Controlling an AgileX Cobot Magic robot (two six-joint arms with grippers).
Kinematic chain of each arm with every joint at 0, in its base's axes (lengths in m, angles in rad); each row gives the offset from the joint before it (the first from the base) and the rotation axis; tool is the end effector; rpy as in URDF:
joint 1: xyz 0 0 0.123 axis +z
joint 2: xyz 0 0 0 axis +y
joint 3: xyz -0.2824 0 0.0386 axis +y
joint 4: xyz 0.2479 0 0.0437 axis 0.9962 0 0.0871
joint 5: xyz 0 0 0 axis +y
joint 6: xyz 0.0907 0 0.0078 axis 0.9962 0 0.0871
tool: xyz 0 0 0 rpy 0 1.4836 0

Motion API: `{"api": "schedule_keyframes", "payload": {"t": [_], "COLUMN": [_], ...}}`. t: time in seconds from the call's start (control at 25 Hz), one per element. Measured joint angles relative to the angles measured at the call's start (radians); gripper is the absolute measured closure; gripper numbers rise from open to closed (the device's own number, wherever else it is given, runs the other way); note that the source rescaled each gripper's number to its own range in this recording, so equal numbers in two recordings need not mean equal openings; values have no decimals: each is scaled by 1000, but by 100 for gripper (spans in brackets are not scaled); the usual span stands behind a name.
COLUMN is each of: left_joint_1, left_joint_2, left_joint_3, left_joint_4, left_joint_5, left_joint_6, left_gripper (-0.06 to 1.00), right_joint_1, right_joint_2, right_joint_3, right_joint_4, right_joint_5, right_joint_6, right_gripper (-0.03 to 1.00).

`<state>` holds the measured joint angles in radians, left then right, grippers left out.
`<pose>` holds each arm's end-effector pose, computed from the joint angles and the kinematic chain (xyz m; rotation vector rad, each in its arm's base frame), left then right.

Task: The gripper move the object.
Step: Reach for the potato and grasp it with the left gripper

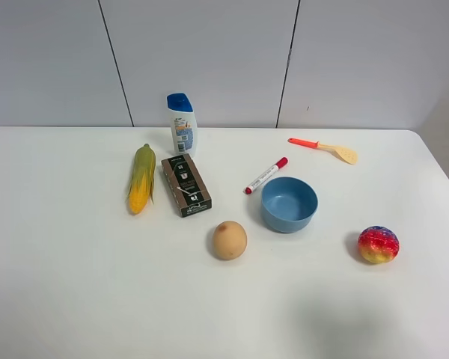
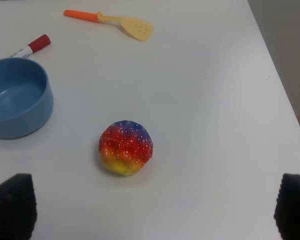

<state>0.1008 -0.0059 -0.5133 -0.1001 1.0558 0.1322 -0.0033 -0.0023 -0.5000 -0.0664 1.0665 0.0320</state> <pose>-0.0065 -0.0086 0.2815 0.0371 2.0160 0.0288 -0.0055 -0.0053 0.2768 0.0395 2.0462 -0.0616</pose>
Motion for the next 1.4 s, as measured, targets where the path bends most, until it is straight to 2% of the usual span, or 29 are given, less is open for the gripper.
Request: {"api": "schedule_keyframes", "payload": {"t": [1.12, 1.24, 1.4], "left_joint_1": [0, 0, 0], "left_joint_2": [9, 84, 255], "left_joint_3": [-2, -55, -160], "left_joint_4": [-11, -51, -83], "left_joint_5": [0, 0, -3], "left_joint_6": [0, 3, 75], "left_gripper": [-6, -6, -6], "right_joint_1": [0, 0, 0], "right_joint_2": [0, 0, 0], "right_joint_3": [0, 0, 0], "right_joint_4": [0, 0, 0], "right_joint_5": [0, 0, 0], "right_joint_6": [0, 0, 0], "right_gripper": [-3, -3, -3]}}
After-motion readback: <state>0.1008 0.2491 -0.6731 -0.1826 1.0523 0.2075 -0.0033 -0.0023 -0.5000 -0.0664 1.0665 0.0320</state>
